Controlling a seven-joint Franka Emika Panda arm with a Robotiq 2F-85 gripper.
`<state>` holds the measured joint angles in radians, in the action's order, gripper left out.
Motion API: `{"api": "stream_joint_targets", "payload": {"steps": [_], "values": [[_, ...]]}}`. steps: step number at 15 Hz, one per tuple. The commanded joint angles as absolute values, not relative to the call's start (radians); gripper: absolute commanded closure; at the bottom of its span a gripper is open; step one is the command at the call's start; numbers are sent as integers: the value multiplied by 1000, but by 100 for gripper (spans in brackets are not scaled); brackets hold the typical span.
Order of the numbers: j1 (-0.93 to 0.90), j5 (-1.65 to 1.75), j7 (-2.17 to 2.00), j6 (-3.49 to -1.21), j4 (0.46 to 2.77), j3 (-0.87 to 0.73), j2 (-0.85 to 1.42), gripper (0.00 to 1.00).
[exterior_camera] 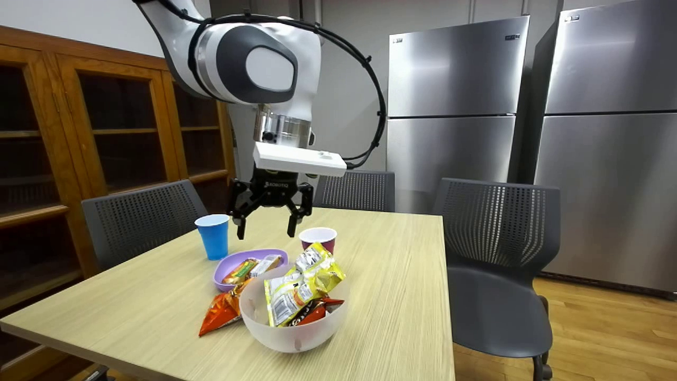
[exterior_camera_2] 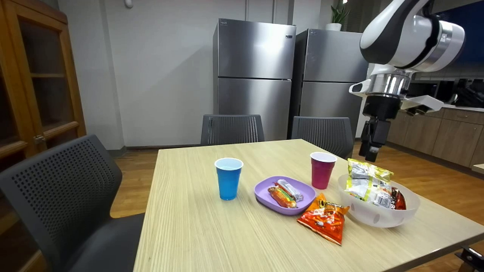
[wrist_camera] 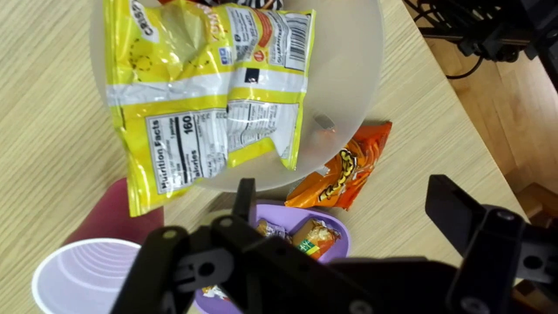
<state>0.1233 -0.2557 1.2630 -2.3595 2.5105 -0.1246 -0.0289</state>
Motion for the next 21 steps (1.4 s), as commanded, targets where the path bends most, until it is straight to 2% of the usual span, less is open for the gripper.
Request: {"api": "stream_joint_targets", "payload": {"steps": [1, 13, 21], "values": [[77, -243, 1126, -2419, 2571, -85, -81, 0], [-13, -194, 659, -2580, 2550, 0, 69, 0], [-10, -172, 547, -2595, 2530, 47, 174, 0]]}}
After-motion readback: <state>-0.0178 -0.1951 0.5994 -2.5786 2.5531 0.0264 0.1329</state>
